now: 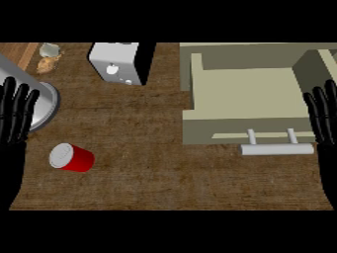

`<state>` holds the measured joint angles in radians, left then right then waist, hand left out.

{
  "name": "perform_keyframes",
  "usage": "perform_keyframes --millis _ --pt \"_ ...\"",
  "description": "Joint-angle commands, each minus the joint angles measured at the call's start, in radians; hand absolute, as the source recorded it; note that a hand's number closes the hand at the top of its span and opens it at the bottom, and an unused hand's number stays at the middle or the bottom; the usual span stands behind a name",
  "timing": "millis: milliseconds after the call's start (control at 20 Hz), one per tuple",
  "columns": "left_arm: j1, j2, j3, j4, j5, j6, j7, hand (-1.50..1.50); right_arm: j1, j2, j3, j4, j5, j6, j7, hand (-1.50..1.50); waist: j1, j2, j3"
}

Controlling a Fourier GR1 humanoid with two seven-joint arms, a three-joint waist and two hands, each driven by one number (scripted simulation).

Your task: Pick up the can, place it into the drawer and close the drawer

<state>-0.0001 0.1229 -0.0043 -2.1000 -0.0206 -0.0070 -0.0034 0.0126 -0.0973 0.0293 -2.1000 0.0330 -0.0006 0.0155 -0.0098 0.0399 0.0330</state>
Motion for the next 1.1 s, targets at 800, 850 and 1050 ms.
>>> perform_keyframes --millis 800,850,1050 --pt "0.243 0.254 0.44 0.069 0.61 -0.315 0.265 -1.5 0.111 0.008 -0.122 -0.049 -0.08 -0.048 0.231 -1.5 0.011 -0.041 -0.033" --pt "0.314 0.189 0.41 -0.025 0.589 -0.301 0.284 -1.5 0.084 0.009 -0.138 0.036 -0.079 -0.038 0.166 -1.5 0.015 -0.041 -0.033" --pt "0.254 0.197 0.454 0.056 0.601 -0.368 0.269 -1.5 0.082 0.038 -0.118 0.064 -0.054 -0.045 0.131 -1.5 0.013 -0.041 -0.033"
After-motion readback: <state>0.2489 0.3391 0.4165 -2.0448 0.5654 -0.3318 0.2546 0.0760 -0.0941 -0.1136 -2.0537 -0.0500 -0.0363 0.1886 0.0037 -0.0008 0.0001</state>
